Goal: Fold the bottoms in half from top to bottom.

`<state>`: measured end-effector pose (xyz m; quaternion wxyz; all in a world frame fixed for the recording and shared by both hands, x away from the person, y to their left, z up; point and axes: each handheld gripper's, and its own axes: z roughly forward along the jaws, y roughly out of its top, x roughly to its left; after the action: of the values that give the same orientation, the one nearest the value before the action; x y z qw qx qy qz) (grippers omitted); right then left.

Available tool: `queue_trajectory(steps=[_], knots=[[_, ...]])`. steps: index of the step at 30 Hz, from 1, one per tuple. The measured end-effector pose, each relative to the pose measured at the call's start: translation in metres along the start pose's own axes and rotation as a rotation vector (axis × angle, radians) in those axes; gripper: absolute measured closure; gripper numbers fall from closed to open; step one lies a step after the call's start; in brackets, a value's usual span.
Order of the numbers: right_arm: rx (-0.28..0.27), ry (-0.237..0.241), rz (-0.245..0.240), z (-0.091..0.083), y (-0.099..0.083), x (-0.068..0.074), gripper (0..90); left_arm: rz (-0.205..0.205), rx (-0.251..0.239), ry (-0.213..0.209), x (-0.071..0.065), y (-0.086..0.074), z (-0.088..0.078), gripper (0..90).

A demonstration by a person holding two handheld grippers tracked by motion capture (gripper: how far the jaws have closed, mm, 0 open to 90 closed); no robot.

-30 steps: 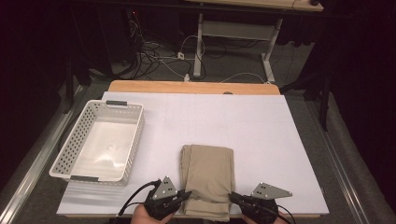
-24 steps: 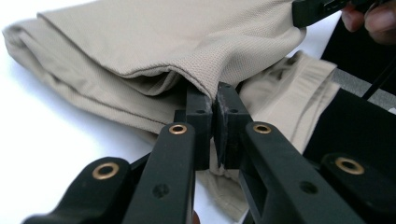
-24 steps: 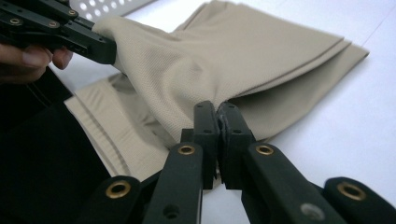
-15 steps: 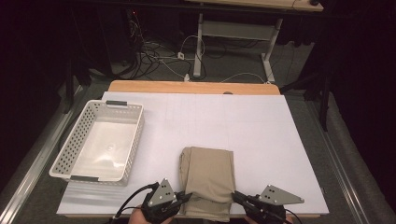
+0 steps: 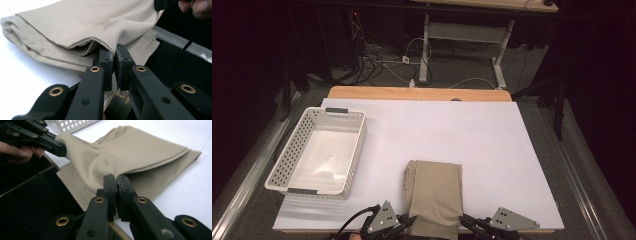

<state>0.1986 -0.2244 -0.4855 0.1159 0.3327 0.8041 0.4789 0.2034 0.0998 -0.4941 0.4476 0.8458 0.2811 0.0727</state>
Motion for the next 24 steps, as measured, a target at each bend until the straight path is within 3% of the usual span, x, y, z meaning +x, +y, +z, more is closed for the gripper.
queue_trajectory(steps=[4, 8, 14, 15, 16, 18, 24], knots=[[0.044, 0.007, 0.008, 0.006, -0.01, 0.001, 87.0, -0.017, 0.029, -0.012, 0.002, -0.008, 0.002, 76.1], [0.09, 0.027, 0.034, 0.012, -0.019, -0.003, 82.1, -0.039, 0.032, -0.005, 0.003, -0.014, 0.001, 63.7], [0.043, 0.039, 0.065, 0.006, -0.018, -0.012, 68.3, -0.069, -0.03, 0.043, 0.012, -0.013, -0.011, 44.1], [0.021, 0.026, 0.065, 0.003, -0.016, -0.014, 62.5, -0.074, -0.054, 0.064, 0.016, -0.013, -0.015, 41.6], [0.021, 0.026, 0.065, 0.003, -0.016, -0.014, 62.5, -0.074, -0.054, 0.064, 0.016, -0.013, -0.015, 40.4], [0.006, -0.002, 0.061, 0.001, -0.014, -0.017, 56.1, -0.091, -0.085, 0.111, 0.025, -0.014, -0.019, 36.3], [-0.039, -0.081, 0.041, 0.0, -0.011, -0.03, 40.5, -0.134, -0.08, 0.175, 0.047, -0.019, -0.011, 22.2]])
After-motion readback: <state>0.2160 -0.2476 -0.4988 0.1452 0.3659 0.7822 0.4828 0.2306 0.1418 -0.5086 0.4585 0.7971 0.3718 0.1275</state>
